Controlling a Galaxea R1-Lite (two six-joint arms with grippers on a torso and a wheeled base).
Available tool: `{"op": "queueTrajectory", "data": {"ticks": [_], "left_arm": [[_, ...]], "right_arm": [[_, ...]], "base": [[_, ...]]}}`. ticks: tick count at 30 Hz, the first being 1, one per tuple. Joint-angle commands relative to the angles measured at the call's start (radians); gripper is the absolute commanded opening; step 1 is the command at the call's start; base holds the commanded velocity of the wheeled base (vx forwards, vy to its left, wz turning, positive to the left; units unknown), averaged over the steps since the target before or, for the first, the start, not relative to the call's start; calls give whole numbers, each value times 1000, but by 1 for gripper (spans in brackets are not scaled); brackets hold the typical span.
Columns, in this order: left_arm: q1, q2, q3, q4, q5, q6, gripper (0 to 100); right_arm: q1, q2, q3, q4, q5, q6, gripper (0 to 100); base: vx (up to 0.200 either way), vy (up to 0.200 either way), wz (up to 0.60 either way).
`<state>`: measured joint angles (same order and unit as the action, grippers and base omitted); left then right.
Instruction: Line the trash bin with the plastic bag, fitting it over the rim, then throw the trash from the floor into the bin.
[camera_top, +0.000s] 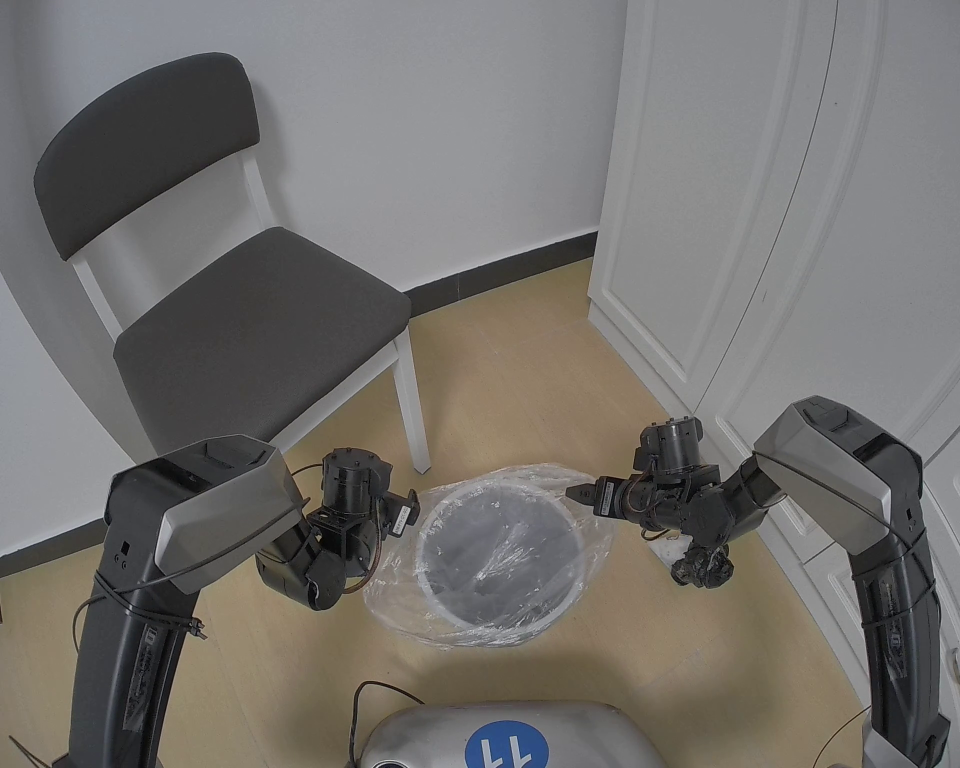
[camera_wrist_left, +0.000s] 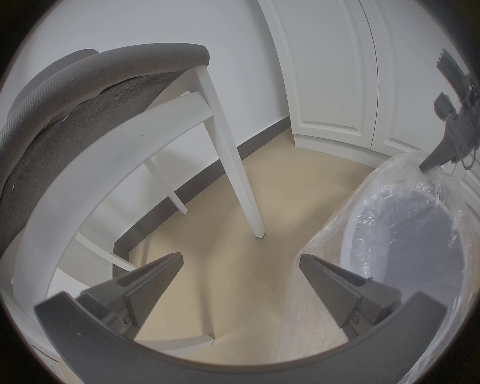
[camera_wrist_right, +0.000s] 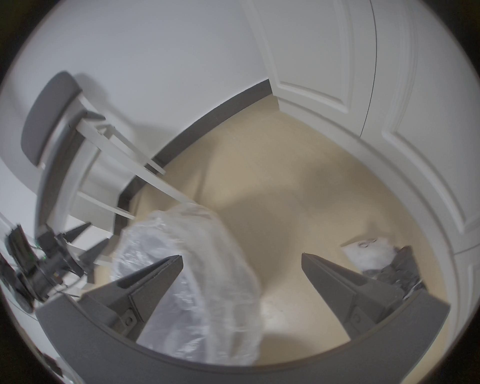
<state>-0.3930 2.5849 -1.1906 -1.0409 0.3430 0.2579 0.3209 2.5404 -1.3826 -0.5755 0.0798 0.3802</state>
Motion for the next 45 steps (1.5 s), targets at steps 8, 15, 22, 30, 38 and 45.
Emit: {"op": "queueTrajectory", "data": {"ticks": [8,15,22,30,38,45], "left_arm": [[-10,-25,65,-48,1,0,100],[-7,-26,108,-94,1,0,100],[-4,-25,114,-114,1,0,100],[-3,-25,117,-116,1,0,100],[6,-57,123,-116,1,-2,100],[6,-101,171,-130,4,1,100]], "right_arm": [[-46,-146,99,37,66,-112,100],[-103,-137,94,115,43,-227,100],[-72,-20,-1,120,32,-164,100],[-60,103,-174,221,29,-144,100],[-37,205,-354,372,2,-147,100],[-29,225,-374,372,2,-147,100]], "base": [[0,0,0],[0,0,0],[0,0,0],[0,0,0],[0,0,0],[0,0,0]]}}
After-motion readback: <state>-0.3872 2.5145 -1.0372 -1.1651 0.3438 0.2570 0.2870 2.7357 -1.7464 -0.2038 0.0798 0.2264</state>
